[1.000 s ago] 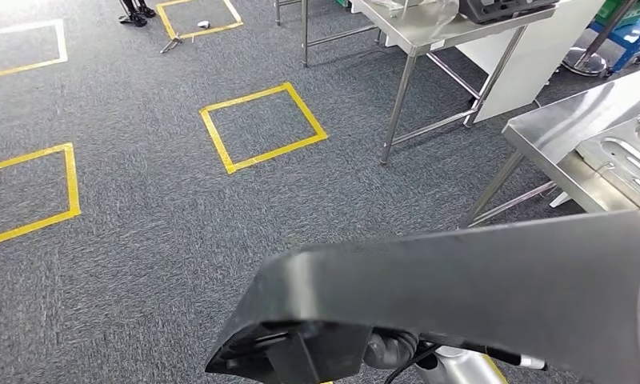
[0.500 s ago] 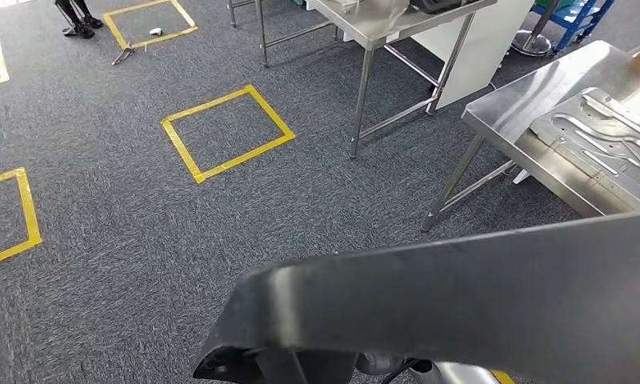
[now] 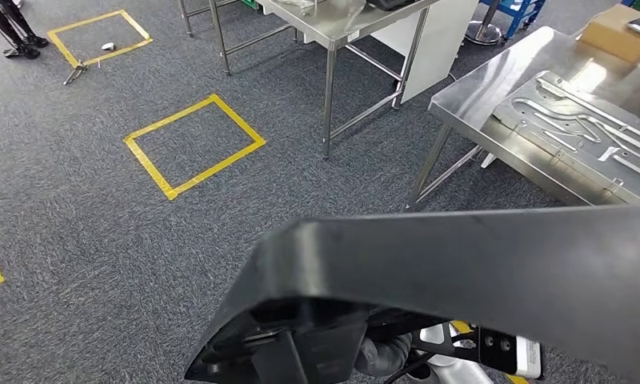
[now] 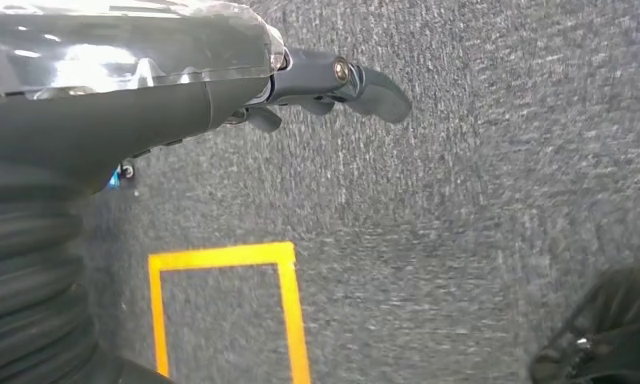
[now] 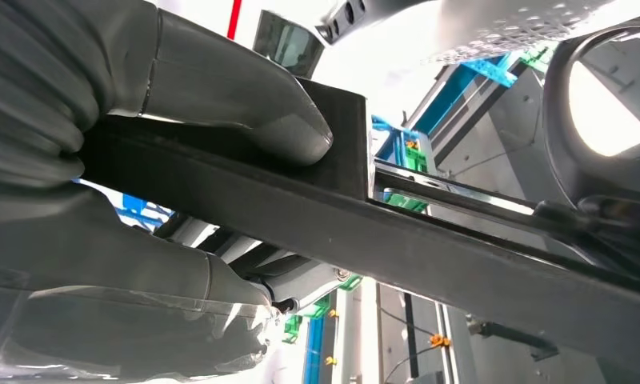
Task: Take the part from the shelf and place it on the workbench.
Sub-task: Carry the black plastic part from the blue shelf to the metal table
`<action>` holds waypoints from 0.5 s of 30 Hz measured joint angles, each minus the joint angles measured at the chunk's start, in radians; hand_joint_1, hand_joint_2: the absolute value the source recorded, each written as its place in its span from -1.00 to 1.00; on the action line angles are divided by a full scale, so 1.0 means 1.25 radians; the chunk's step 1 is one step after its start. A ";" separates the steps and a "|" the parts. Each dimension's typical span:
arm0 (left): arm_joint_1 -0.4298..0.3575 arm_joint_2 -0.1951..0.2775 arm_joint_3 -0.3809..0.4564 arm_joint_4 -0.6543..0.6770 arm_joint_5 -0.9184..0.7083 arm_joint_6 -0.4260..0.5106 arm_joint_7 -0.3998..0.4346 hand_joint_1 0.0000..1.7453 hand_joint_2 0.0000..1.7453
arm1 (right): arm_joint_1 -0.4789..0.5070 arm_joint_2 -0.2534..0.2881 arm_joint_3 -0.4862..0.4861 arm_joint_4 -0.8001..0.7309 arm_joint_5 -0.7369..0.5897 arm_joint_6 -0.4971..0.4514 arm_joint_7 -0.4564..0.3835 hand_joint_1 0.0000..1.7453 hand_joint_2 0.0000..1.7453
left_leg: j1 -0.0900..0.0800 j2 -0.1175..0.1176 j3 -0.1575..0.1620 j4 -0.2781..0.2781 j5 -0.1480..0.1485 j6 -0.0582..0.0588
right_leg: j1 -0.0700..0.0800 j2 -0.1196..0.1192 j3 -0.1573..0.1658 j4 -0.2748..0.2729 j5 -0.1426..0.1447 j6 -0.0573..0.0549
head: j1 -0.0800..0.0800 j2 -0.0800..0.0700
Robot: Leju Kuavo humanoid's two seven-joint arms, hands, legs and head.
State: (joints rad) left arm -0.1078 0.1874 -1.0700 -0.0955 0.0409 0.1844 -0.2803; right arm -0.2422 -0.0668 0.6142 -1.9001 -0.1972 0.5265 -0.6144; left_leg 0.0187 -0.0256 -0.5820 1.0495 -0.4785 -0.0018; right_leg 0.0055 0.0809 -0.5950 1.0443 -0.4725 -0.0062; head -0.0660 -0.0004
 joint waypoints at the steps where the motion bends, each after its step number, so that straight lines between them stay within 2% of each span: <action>1: 0.000 -0.001 -0.001 0.000 0.000 0.004 0.004 -1.00 1.00 | 0.001 0.000 0.000 -0.001 -0.001 -0.001 0.000 1.00 1.00 | 0.000 0.005 0.000 -0.001 0.001 0.005 | 0.000 -0.009 -0.005 0.012 -0.008 0.003 | 0.000 0.000; 3: 0.000 -0.002 -0.002 0.000 0.000 0.010 0.012 -1.00 1.00 | 0.002 0.000 0.001 -0.001 -0.001 -0.003 0.000 1.00 1.00 | -0.001 0.015 0.000 -0.002 0.001 0.012 | -0.001 -0.038 -0.037 0.079 -0.047 0.010 | 0.000 0.000; 5: 0.004 -0.002 -0.002 0.000 0.000 0.011 0.015 -1.00 1.00 | 0.004 0.000 0.004 -0.001 0.001 -0.007 0.000 1.00 1.00 | -0.005 0.027 0.000 -0.002 -0.001 0.015 | -0.002 -0.057 -0.092 0.186 -0.093 0.012 | 0.000 0.000; 6: 0.006 -0.002 -0.003 0.000 0.000 0.010 0.016 -1.00 1.00 | 0.006 0.000 0.005 -0.001 0.003 -0.009 0.000 1.00 1.00 | -0.007 0.034 0.000 -0.002 -0.002 0.016 | -0.002 -0.060 -0.111 0.222 -0.101 0.010 | 0.000 0.000; 7: 0.008 -0.002 -0.003 0.000 0.000 0.010 0.016 -1.00 1.00 | 0.008 0.000 0.007 -0.001 0.004 -0.011 0.000 1.00 1.00 | -0.009 0.041 0.001 -0.002 -0.003 0.017 | -0.001 -0.061 -0.116 0.229 -0.093 0.007 | 0.000 0.000; 8: 0.008 -0.003 -0.003 0.000 0.000 0.009 0.016 -1.00 1.00 | 0.010 0.000 0.008 -0.001 0.006 -0.012 0.000 1.00 1.00 | -0.011 0.047 0.003 -0.002 -0.005 0.018 | 0.001 -0.063 -0.104 0.201 -0.070 0.002 | 0.000 0.000; 9: 0.008 -0.004 -0.003 0.000 0.000 0.008 0.016 -1.00 1.00 | 0.010 0.000 0.009 -0.001 0.007 -0.013 0.000 1.00 1.00 | -0.013 0.053 0.007 -0.002 -0.007 0.018 | 0.005 -0.069 -0.078 0.147 -0.039 -0.006 | 0.000 0.000; 11: 0.008 -0.008 -0.003 0.000 0.000 0.007 0.015 -1.00 1.00 | 0.010 0.000 0.009 -0.002 0.009 -0.014 0.000 1.00 1.00 | -0.016 0.064 0.014 -0.006 -0.010 0.016 | 0.018 -0.097 -0.023 0.039 -0.001 -0.022 | 0.000 0.000; 12: 0.008 -0.009 -0.004 0.000 0.000 0.005 0.014 -1.00 1.00 | 0.010 0.000 0.009 -0.003 0.010 -0.014 0.000 1.00 1.00 | -0.016 0.070 0.016 -0.008 -0.011 0.014 | 0.024 -0.107 -0.008 0.008 0.005 -0.028 | 0.000 0.000; 13: 0.008 -0.011 -0.004 0.000 0.000 0.004 0.013 -1.00 1.00 | 0.011 0.000 0.009 -0.004 0.010 -0.014 0.000 1.00 1.00 | -0.017 0.077 0.018 -0.010 -0.011 0.011 | 0.028 -0.111 -0.004 -0.003 0.003 -0.031 | 0.000 0.000; 15: 0.008 -0.012 -0.004 0.000 0.000 0.001 0.008 -1.00 1.00 | 0.013 0.000 0.010 -0.005 0.011 -0.015 0.000 1.00 1.00 | -0.017 0.088 0.024 -0.016 -0.013 0.005 | 0.026 -0.096 0.001 -0.017 0.009 -0.034 | 0.000 0.000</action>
State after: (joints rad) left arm -0.0981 0.1719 -1.0755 -0.0958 0.0415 0.1854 -0.2706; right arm -0.2254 -0.0667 0.6261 -1.9059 -0.1835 0.5075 -0.6149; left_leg -0.0024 0.0841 -0.5526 1.0298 -0.4946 0.0039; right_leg 0.0374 -0.0386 -0.5936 1.0230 -0.4614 -0.0487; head -0.0659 -0.0004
